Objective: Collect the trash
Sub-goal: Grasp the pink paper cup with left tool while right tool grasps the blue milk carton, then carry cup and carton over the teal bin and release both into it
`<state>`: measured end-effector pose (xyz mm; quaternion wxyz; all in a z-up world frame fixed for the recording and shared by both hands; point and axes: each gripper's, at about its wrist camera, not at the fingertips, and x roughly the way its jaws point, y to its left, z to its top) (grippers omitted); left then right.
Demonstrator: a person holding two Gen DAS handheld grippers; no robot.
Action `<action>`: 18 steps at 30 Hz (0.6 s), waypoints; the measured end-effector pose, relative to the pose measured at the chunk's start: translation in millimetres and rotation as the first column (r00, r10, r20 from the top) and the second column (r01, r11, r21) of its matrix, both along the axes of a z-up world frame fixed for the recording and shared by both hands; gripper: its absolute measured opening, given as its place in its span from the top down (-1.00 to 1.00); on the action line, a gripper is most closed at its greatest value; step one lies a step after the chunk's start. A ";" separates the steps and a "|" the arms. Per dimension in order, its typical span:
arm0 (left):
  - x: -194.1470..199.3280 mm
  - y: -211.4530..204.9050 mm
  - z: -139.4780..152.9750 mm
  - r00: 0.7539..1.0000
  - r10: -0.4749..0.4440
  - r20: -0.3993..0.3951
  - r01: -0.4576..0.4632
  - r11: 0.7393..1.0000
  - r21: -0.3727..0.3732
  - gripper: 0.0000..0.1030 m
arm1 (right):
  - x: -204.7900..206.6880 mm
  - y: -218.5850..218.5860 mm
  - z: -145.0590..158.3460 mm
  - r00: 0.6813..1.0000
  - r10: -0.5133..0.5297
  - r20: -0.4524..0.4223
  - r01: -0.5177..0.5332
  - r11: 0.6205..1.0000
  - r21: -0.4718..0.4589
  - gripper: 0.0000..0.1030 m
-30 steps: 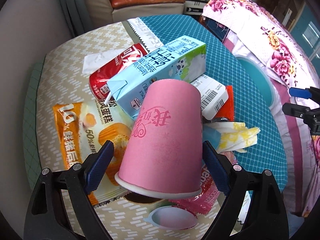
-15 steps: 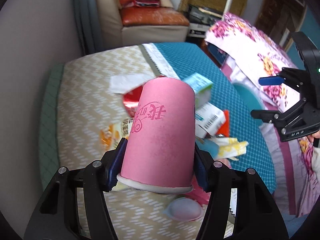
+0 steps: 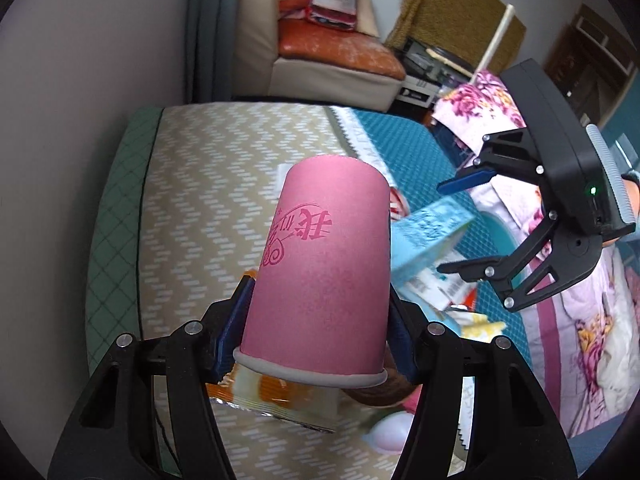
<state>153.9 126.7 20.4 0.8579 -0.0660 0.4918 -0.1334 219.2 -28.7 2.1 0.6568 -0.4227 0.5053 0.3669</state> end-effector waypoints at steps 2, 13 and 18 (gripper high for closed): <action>3.0 4.8 -6.3 1.000 0.014 -0.015 -0.014 1.000 0.001 -0.20 | 4.8 8.4 -9.6 0.999 0.031 -0.009 -0.031 0.999 -0.033 -0.37; 8.1 10.2 -24.6 0.998 0.043 -0.055 -0.044 0.999 -0.010 -0.20 | 0.3 10.0 -26.3 0.992 0.072 -0.105 -0.076 0.996 -0.041 0.30; -0.1 -1.4 -16.5 0.998 0.032 -0.045 -0.032 0.999 0.008 -0.20 | -16.7 -14.9 -3.8 0.997 -0.016 -0.075 0.021 0.998 0.063 0.32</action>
